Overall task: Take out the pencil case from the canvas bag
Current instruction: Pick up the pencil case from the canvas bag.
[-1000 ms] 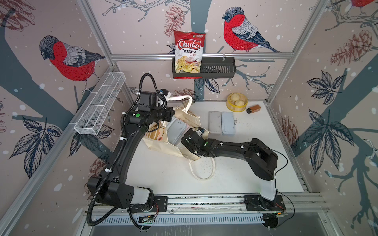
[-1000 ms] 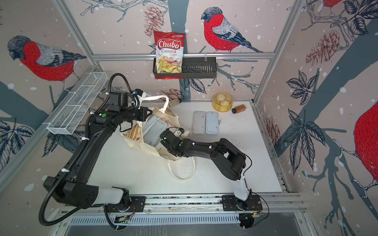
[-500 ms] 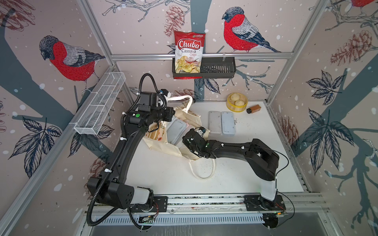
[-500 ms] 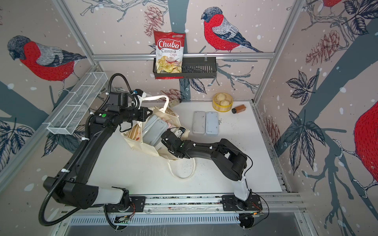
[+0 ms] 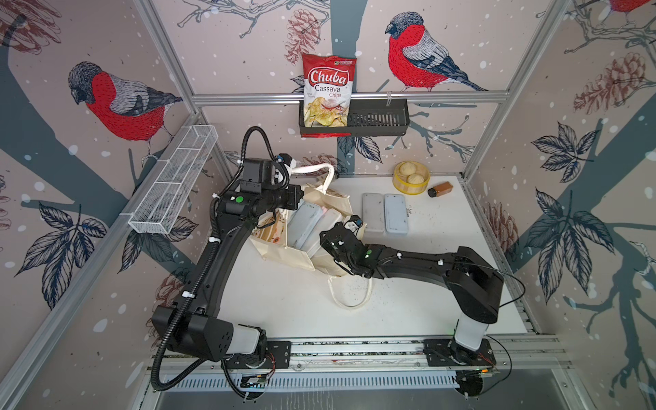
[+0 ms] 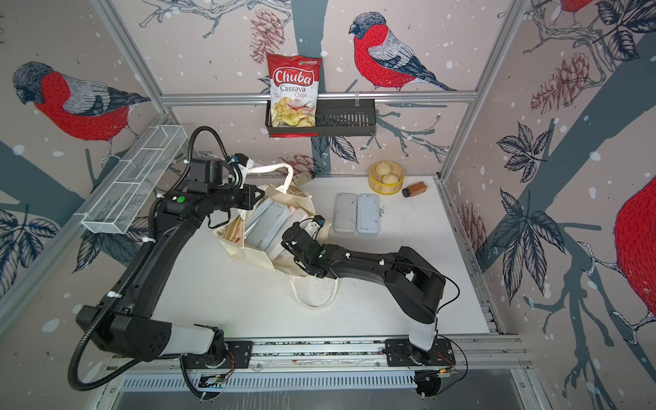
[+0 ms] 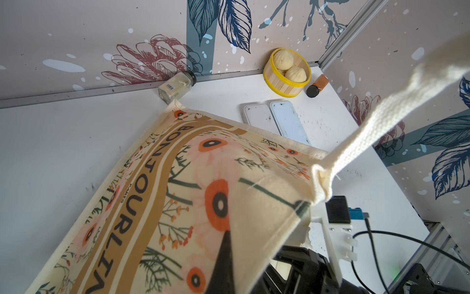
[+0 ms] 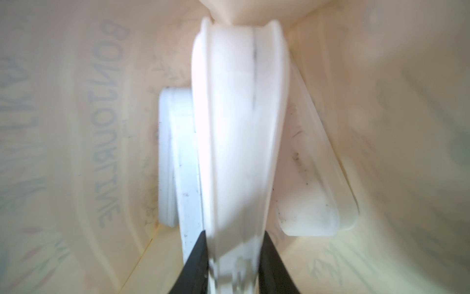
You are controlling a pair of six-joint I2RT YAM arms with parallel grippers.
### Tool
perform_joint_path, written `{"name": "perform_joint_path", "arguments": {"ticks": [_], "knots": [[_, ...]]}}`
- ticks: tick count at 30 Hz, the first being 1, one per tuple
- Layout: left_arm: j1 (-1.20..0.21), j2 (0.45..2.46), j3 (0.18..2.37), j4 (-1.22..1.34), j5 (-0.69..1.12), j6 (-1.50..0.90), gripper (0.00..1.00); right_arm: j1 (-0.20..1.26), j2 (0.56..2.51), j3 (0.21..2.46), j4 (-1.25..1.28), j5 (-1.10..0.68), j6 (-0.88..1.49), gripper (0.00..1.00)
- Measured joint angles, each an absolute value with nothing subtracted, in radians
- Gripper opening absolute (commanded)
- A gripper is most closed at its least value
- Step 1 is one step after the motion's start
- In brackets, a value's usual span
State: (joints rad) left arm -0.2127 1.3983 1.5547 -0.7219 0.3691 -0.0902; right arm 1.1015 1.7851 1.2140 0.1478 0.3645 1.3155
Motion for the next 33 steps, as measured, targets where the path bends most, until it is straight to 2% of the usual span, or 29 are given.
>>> {"name": "perform_joint_path", "arguments": {"ticks": [7,12,19,26,33], "knots": [[-0.212,1.404,1.564,-0.722,0.362,-0.105,0.0,1.116,1.676,1.222,0.093,0.371,1.197,0.15],[-0.212,1.404,1.57,-0.722,0.357,-0.108,0.0,1.07,1.552,1.206,0.02,0.349,1.056,0.15],[-0.213,1.399,1.57,-0.722,0.364,-0.125,0.0,0.844,1.372,1.136,-0.118,0.15,0.862,0.15],[-0.212,1.391,1.562,-0.722,0.348,-0.125,0.0,0.607,1.179,1.091,-0.242,0.14,0.63,0.14],[-0.212,1.405,1.562,-0.722,0.34,-0.123,0.0,0.415,1.139,1.139,-0.309,0.04,0.466,0.13]]}}
